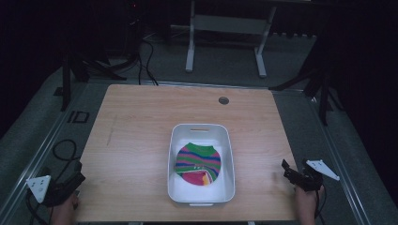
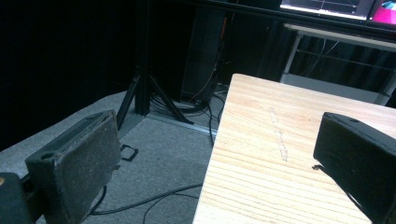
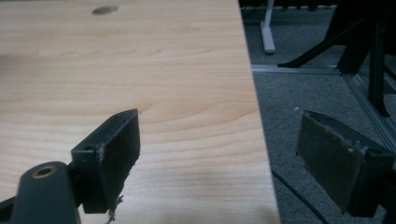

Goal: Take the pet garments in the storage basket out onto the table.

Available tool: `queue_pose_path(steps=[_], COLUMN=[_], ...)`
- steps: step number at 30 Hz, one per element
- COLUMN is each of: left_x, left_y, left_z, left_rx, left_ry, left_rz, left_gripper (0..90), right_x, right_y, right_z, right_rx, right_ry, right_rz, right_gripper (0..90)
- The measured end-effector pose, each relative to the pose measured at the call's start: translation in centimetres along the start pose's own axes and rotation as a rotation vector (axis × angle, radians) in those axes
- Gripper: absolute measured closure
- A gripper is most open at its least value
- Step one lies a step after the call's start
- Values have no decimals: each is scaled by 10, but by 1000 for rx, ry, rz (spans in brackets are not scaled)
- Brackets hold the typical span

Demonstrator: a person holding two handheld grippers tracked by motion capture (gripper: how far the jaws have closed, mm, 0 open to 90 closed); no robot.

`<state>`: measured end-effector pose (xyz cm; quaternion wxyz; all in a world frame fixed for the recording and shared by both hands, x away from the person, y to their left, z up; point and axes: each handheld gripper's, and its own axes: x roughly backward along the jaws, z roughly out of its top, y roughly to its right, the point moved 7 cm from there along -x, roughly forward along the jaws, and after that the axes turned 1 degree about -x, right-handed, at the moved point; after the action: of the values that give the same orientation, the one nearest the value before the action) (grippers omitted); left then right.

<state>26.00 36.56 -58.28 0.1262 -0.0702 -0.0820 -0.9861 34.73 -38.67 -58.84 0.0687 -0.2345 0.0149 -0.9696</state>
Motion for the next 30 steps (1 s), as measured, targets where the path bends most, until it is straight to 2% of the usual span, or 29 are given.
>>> queue_pose_path(steps=[3,6,7,11,14,17,20,23,25,26,28,30], left_x=[0,0,0,-1,-1,-1,-1,-1,-1,-1,-1,-2], left_y=[0,0,0,0,0,0,0,1,1,1,1,1], left_z=[0,0,0,0,-1,-1,-1,-1,-1,-1,-1,-1], left_rx=[-1,-2,-1,4,3,1,-1,-4,-5,-5,-5,-7], left_ry=[-2,-4,-4,-4,-6,-7,-9,-11,-11,-11,-12,-13], left_rz=[0,0,1,0,0,0,-1,-4,-7,-6,-7,-7], left_gripper=[12,12,12,12,12,12,12,12,12,12,12,12], right_x=[-1,-2,-2,-3,-2,-4,-5,-4,-4,-4,-3,-2], right_y=[0,3,5,6,4,1,-3,-7,-10,-12,-15,-18], right_z=[0,0,0,0,1,-1,-4,-5,-7,-8,-10,-10], right_rx=[5,-33,-61,-80,-58,-33,7,17,63,81,85,121], right_ry=[-9,-17,-19,-29,-4,-46,-90,-124,-167,-182,-212,-228], right_rz=[4,9,11,24,63,108,120,162,163,179,225,252], right_gripper=[136,133,132,131,130,130,136,142,155,155,155,151])
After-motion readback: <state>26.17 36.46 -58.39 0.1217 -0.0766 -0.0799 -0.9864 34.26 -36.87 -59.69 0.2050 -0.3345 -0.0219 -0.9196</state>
